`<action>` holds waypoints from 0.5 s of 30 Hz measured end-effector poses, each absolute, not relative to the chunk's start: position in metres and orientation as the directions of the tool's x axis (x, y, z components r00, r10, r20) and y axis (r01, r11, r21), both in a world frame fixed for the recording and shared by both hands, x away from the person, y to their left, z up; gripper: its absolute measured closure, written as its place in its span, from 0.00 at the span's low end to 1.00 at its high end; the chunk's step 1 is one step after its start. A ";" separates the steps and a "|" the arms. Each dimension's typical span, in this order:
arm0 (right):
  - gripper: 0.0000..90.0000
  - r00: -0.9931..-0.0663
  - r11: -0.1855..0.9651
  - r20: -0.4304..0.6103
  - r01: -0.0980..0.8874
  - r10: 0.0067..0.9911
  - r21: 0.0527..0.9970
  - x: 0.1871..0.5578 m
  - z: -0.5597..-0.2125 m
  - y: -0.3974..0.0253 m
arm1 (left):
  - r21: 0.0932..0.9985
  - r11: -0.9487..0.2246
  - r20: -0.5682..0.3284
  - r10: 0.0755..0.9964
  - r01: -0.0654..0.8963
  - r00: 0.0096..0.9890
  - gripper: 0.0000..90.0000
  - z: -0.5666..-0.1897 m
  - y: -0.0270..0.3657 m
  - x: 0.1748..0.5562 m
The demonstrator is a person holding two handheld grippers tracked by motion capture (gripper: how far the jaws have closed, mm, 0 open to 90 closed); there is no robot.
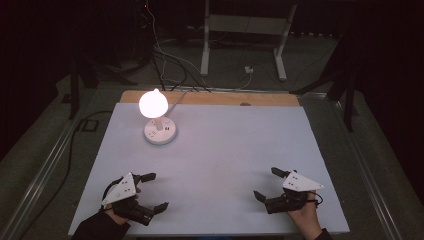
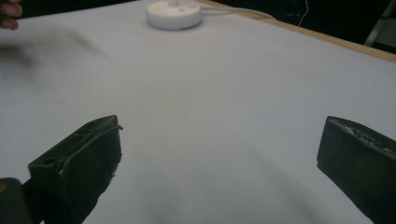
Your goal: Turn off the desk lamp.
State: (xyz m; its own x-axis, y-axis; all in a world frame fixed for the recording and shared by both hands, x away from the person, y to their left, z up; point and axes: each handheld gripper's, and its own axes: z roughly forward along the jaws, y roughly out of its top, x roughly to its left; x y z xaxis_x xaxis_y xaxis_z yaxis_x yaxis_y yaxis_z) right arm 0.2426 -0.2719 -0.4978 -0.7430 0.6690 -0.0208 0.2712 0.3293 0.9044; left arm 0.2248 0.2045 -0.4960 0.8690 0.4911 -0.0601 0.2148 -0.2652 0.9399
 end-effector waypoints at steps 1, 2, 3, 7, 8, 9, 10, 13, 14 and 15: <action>0.00 -0.744 0.326 -0.015 0.274 0.668 0.905 0.243 -0.497 -0.272 | 0.940 -0.264 -0.061 0.490 0.215 0.869 0.01 -0.496 0.204 0.225; 0.00 -0.745 0.320 -0.008 0.277 0.667 0.906 0.243 -0.497 -0.273 | 0.940 -0.264 -0.061 0.489 0.215 0.870 0.01 -0.496 0.204 0.225; 0.00 -0.748 0.320 -0.002 0.281 0.664 0.905 0.243 -0.498 -0.273 | 0.940 -0.267 -0.061 0.484 0.213 0.873 0.01 -0.496 0.204 0.224; 0.00 -0.751 0.326 -0.008 0.278 0.660 0.904 0.243 -0.497 -0.272 | 0.939 -0.272 -0.058 0.477 0.210 0.877 0.01 -0.496 0.203 0.223; 0.00 -0.753 0.324 -0.004 0.278 0.658 0.904 0.243 -0.497 -0.272 | 0.937 -0.280 -0.051 0.476 0.206 0.878 0.01 -0.496 0.203 0.224; 0.00 -0.754 0.323 -0.004 0.278 0.657 0.905 0.243 -0.497 -0.271 | 0.937 -0.280 -0.051 0.476 0.206 0.878 0.01 -0.496 0.203 0.224; 0.00 -0.753 0.327 -0.013 0.271 0.658 0.905 0.242 -0.496 -0.271 | 0.936 -0.287 -0.048 0.474 0.205 0.879 0.01 -0.497 0.203 0.224; 0.00 -0.751 0.321 -0.016 0.263 0.660 0.910 0.242 -0.496 -0.272 | 0.936 -0.289 -0.044 0.470 0.201 0.882 0.01 -0.496 0.202 0.223; 0.00 -0.751 0.321 -0.016 0.263 0.660 0.910 0.242 -0.496 -0.272 | 0.935 -0.294 -0.042 0.466 0.199 0.884 0.01 -0.496 0.202 0.222; 0.00 -0.752 0.321 -0.016 0.262 0.659 0.910 0.242 -0.495 -0.272 | 0.930 -0.307 -0.039 0.460 0.200 0.887 0.01 -0.497 0.201 0.222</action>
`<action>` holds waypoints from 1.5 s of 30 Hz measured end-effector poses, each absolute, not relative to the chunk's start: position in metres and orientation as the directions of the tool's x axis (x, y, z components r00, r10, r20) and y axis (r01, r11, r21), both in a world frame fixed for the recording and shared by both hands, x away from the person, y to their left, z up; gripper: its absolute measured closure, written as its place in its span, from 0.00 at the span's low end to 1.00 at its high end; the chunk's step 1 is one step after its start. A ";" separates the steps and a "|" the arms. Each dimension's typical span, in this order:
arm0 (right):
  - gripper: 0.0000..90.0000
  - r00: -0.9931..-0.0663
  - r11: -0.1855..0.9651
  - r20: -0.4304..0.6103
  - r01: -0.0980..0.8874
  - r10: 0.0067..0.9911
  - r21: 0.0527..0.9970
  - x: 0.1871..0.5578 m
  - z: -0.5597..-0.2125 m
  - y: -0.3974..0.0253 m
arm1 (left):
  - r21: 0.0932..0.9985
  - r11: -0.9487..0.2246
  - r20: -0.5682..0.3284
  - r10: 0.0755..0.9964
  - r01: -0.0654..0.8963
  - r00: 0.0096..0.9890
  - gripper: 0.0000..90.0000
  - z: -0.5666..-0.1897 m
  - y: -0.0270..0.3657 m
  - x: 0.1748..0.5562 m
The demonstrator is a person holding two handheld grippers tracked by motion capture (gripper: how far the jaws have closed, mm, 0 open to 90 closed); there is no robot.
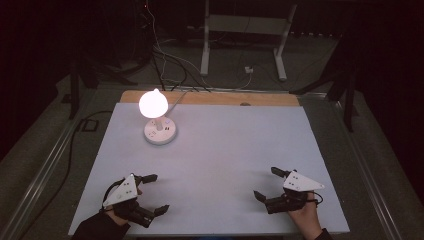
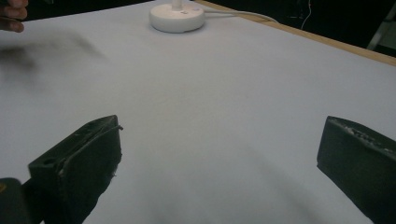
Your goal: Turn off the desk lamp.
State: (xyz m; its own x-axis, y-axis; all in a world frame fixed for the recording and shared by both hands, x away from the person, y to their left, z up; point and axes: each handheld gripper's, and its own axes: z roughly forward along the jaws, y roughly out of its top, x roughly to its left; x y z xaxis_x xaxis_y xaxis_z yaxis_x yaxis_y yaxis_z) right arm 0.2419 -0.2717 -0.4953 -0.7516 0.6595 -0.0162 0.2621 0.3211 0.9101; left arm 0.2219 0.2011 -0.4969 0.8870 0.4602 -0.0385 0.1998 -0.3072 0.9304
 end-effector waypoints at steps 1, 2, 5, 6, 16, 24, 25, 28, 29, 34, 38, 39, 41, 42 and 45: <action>0.00 -0.753 0.317 -0.015 0.259 0.658 0.912 0.242 -0.495 -0.272 | 0.930 -0.307 -0.039 0.460 0.200 0.887 0.01 -0.497 0.201 0.222; 0.00 -0.754 0.315 -0.015 0.256 0.657 0.914 0.241 -0.495 -0.271 | 0.929 -0.311 -0.040 0.455 0.200 0.890 0.01 -0.497 0.201 0.222; 0.00 -0.752 0.314 -0.019 0.252 0.658 0.915 0.241 -0.494 -0.271 | 0.927 -0.317 -0.041 0.447 0.202 0.894 0.01 -0.496 0.199 0.221; 0.00 -0.752 0.313 -0.022 0.248 0.659 0.917 0.241 -0.494 -0.271 | 0.926 -0.318 -0.046 0.443 0.205 0.895 0.01 -0.496 0.199 0.221; 0.00 -0.745 0.293 -0.016 0.243 0.667 0.925 0.240 -0.492 -0.273 | 0.928 -0.314 -0.058 0.411 0.201 0.910 0.01 -0.486 0.192 0.218; 0.00 -0.747 0.289 -0.015 0.239 0.665 0.927 0.240 -0.492 -0.272 | 0.931 -0.307 -0.063 0.399 0.199 0.915 0.01 -0.478 0.188 0.220; 0.00 -0.746 0.290 -0.018 0.236 0.666 0.927 0.240 -0.492 -0.272 | 0.933 -0.302 -0.063 0.395 0.195 0.916 0.01 -0.476 0.188 0.220; 0.00 -0.746 0.283 -0.019 0.229 0.666 0.931 0.239 -0.490 -0.272 | 0.936 -0.292 -0.070 0.397 0.198 0.915 0.01 -0.473 0.187 0.222; 0.00 -0.747 0.284 -0.021 0.227 0.665 0.931 0.239 -0.490 -0.272 | 0.936 -0.292 -0.069 0.397 0.197 0.915 0.01 -0.473 0.186 0.223; 0.00 -0.748 0.285 -0.020 0.228 0.664 0.931 0.239 -0.490 -0.271 | 0.936 -0.295 -0.063 0.401 0.194 0.914 0.01 -0.468 0.183 0.227; 0.00 -0.748 0.283 -0.019 0.228 0.664 0.932 0.239 -0.490 -0.271 | 0.937 -0.294 -0.050 0.424 0.189 0.904 0.01 -0.463 0.183 0.230; 0.00 -0.748 0.283 -0.019 0.228 0.664 0.932 0.239 -0.490 -0.271 | 0.939 -0.287 -0.049 0.434 0.190 0.899 0.01 -0.462 0.183 0.231; 0.00 -0.749 0.288 -0.024 0.224 0.662 0.931 0.238 -0.490 -0.270 | 0.940 -0.279 -0.056 0.444 0.197 0.894 0.01 -0.460 0.185 0.234; 0.00 -0.750 0.289 -0.028 0.220 0.661 0.931 0.238 -0.490 -0.270 | 0.940 -0.277 -0.055 0.446 0.197 0.893 0.01 -0.459 0.185 0.235; 0.00 -0.750 0.285 -0.022 0.224 0.661 0.932 0.239 -0.490 -0.270 | 0.943 -0.272 -0.051 0.458 0.194 0.888 0.01 -0.457 0.186 0.238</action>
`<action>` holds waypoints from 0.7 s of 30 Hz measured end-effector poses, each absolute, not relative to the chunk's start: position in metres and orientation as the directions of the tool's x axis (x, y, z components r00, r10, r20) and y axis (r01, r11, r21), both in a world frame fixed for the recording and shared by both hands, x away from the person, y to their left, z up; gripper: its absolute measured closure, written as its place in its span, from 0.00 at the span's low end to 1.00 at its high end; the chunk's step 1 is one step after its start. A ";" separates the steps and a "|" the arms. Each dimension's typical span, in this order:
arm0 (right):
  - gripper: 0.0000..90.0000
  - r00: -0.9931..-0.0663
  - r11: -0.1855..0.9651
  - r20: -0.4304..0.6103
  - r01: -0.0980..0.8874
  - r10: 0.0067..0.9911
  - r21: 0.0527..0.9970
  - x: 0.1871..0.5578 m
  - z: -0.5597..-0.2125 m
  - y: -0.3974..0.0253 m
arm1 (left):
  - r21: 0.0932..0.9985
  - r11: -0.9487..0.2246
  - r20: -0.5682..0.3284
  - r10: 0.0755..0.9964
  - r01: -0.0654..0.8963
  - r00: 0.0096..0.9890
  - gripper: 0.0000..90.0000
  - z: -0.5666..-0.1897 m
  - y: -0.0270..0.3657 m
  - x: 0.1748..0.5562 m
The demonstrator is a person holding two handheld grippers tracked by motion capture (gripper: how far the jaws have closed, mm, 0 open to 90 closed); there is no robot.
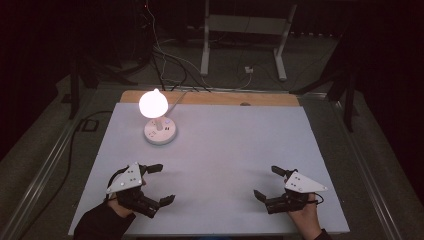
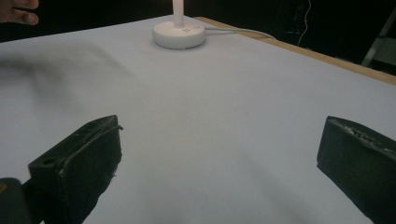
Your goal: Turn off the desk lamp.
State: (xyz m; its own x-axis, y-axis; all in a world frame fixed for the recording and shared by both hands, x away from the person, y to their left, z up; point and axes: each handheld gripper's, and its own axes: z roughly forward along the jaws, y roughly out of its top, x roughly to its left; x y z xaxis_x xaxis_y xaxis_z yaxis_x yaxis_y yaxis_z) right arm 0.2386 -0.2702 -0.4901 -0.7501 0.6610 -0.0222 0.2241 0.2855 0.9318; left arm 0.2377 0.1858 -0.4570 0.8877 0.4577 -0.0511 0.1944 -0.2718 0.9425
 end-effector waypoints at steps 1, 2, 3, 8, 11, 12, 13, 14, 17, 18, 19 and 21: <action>0.00 -0.750 0.288 -0.024 0.223 0.661 0.931 0.239 -0.490 -0.270 | 0.943 -0.273 -0.047 0.459 0.192 0.887 0.01 -0.456 0.186 0.238; 0.00 -0.750 0.289 -0.025 0.222 0.660 0.931 0.239 -0.490 -0.270 | 0.943 -0.273 -0.048 0.459 0.193 0.887 0.01 -0.456 0.186 0.240; 0.00 -0.750 0.289 -0.025 0.222 0.660 0.931 0.239 -0.490 -0.270 | 0.942 -0.275 -0.045 0.461 0.191 0.886 0.01 -0.455 0.185 0.241; 0.00 -0.751 0.288 -0.025 0.222 0.660 0.932 0.239 -0.490 -0.270 | 0.939 -0.285 -0.040 0.472 0.195 0.881 0.01 -0.454 0.185 0.248; 0.00 -0.751 0.282 -0.017 0.227 0.661 0.932 0.239 -0.490 -0.270 | 0.939 -0.282 -0.039 0.486 0.198 0.873 0.01 -0.453 0.184 0.252; 0.00 -0.750 0.284 -0.020 0.226 0.661 0.932 0.239 -0.490 -0.270 | 0.938 -0.279 -0.046 0.488 0.206 0.872 0.01 -0.452 0.183 0.255; 0.00 -0.750 0.286 -0.022 0.224 0.661 0.932 0.239 -0.490 -0.270 | 0.938 -0.279 -0.046 0.488 0.206 0.872 0.01 -0.452 0.183 0.255; 0.00 -0.751 0.285 -0.022 0.224 0.660 0.932 0.239 -0.490 -0.270 | 0.938 -0.280 -0.043 0.493 0.205 0.869 0.01 -0.452 0.182 0.257; 0.00 -0.750 0.282 -0.018 0.226 0.661 0.932 0.239 -0.490 -0.270 | 0.939 -0.271 -0.047 0.508 0.212 0.860 0.01 -0.452 0.182 0.263; 0.00 -0.752 0.284 -0.020 0.224 0.659 0.932 0.239 -0.490 -0.270 | 0.939 -0.270 -0.050 0.508 0.214 0.860 0.01 -0.452 0.182 0.265; 0.00 -0.752 0.284 -0.020 0.224 0.659 0.932 0.239 -0.490 -0.270 | 0.937 -0.274 -0.050 0.508 0.216 0.860 0.01 -0.453 0.182 0.267; 0.00 -0.752 0.281 -0.016 0.226 0.659 0.933 0.239 -0.490 -0.270 | 0.933 -0.284 -0.045 0.518 0.221 0.854 0.01 -0.454 0.181 0.271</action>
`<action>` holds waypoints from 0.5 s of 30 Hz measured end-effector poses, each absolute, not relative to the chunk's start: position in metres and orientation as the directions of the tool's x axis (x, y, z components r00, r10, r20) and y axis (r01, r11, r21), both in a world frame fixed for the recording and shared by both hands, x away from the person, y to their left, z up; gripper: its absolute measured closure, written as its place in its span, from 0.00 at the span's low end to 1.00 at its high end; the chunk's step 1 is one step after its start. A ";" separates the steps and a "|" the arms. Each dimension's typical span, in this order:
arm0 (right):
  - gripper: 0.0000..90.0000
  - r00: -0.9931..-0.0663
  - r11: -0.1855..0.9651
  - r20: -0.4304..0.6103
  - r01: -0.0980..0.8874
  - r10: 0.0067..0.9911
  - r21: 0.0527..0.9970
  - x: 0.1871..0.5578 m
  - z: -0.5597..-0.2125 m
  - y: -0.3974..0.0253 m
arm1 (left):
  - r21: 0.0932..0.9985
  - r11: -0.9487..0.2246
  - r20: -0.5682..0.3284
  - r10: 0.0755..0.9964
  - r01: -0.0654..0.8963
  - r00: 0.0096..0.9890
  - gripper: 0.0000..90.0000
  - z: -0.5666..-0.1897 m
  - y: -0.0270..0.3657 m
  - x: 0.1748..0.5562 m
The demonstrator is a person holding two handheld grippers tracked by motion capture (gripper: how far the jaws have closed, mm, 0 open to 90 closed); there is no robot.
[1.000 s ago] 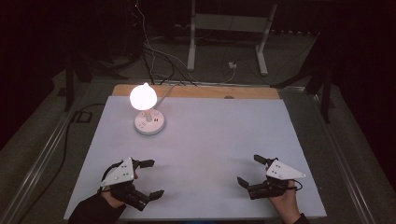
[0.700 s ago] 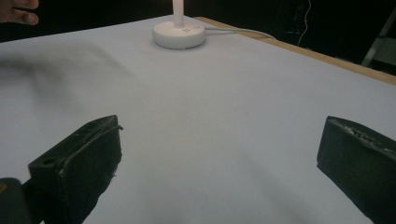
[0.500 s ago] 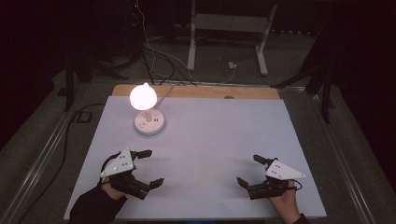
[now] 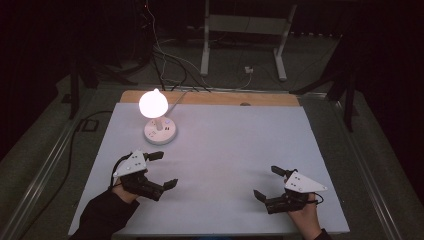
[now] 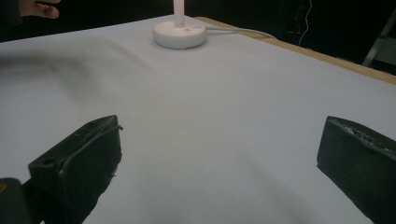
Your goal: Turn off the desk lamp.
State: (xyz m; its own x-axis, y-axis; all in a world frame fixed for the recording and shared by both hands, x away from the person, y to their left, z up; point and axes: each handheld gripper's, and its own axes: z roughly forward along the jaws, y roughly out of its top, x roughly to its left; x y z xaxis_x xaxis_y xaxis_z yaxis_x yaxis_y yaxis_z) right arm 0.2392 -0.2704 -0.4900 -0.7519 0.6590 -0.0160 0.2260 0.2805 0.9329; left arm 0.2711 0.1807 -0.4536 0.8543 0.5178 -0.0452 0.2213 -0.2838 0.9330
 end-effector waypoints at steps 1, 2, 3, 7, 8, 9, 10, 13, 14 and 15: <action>0.00 -0.752 0.281 -0.016 0.226 0.659 0.933 0.239 -0.490 -0.270 | 0.931 -0.286 -0.047 0.519 0.225 0.853 0.01 -0.454 0.180 0.274; 0.00 -0.752 0.281 -0.014 0.229 0.659 0.932 0.239 -0.490 -0.270 | 0.930 -0.289 -0.043 0.530 0.227 0.847 0.01 -0.455 0.180 0.276; 0.00 -0.754 0.287 -0.019 0.226 0.657 0.931 0.239 -0.490 -0.270 | 0.929 -0.288 -0.046 0.534 0.233 0.844 0.01 -0.455 0.180 0.279; 0.00 -0.754 0.283 -0.013 0.230 0.657 0.931 0.239 -0.490 -0.270 | 0.927 -0.280 -0.053 0.558 0.248 0.828 0.01 -0.456 0.181 0.290; 0.00 -0.755 0.281 -0.012 0.230 0.655 0.932 0.239 -0.491 -0.270 | 0.929 -0.276 -0.050 0.568 0.248 0.822 0.01 -0.456 0.181 0.292; 0.00 -0.755 0.285 -0.015 0.228 0.655 0.931 0.239 -0.490 -0.270 | 0.930 -0.272 -0.047 0.577 0.246 0.816 0.01 -0.456 0.181 0.295; 0.00 -0.755 0.284 -0.014 0.228 0.655 0.931 0.239 -0.490 -0.270 | 0.930 -0.270 -0.050 0.579 0.249 0.814 0.01 -0.457 0.182 0.297; 0.00 -0.757 0.280 -0.008 0.231 0.654 0.932 0.239 -0.490 -0.270 | 0.930 -0.258 -0.057 0.600 0.261 0.798 0.01 -0.458 0.182 0.305; 0.00 -0.757 0.282 -0.010 0.231 0.654 0.931 0.239 -0.490 -0.270 | 0.929 -0.257 -0.058 0.608 0.265 0.792 0.01 -0.459 0.182 0.308; 0.00 -0.757 0.282 -0.010 0.231 0.654 0.931 0.239 -0.490 -0.270 | 0.928 -0.257 -0.056 0.619 0.269 0.783 0.01 -0.460 0.182 0.311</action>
